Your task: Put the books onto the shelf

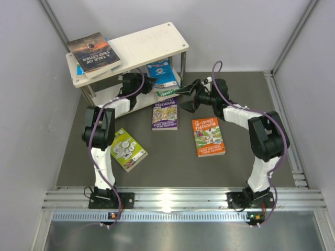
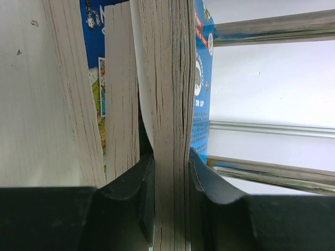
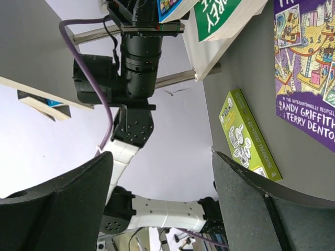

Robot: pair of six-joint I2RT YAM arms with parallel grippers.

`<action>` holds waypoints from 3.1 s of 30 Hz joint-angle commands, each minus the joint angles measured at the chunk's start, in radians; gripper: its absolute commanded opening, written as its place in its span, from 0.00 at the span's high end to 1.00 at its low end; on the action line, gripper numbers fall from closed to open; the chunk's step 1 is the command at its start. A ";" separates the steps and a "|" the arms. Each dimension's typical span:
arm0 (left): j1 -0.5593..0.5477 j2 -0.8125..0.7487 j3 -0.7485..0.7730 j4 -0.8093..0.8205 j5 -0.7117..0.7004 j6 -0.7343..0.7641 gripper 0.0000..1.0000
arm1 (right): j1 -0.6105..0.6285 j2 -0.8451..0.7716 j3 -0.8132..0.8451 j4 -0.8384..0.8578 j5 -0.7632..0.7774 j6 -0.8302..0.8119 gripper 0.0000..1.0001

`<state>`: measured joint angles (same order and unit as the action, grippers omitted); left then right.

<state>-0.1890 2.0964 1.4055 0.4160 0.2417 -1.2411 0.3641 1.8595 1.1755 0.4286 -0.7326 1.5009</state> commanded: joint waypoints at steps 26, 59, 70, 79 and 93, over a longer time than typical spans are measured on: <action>-0.059 -0.160 0.012 -0.538 -0.007 0.189 0.23 | -0.022 -0.163 -0.163 0.096 -0.028 -0.034 0.24; -0.152 -0.558 -0.427 -0.686 -0.263 0.467 0.25 | 0.024 -0.045 -0.054 -0.454 0.154 -0.501 0.25; -0.153 -0.332 -0.306 -0.688 -0.346 0.519 0.26 | 0.038 0.190 0.136 -0.521 0.254 -0.550 0.26; -0.158 -0.193 -0.227 -0.654 -0.246 0.531 0.28 | 0.123 0.294 0.190 -0.459 0.280 -0.473 0.28; -0.314 -0.398 -0.479 -0.520 -0.087 0.419 0.31 | 0.207 0.115 -0.099 -0.337 0.259 -0.452 0.97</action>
<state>-0.4286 1.7458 0.9791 -0.0982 0.0113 -0.7467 0.5255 2.0113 1.1320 0.1192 -0.4767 1.0687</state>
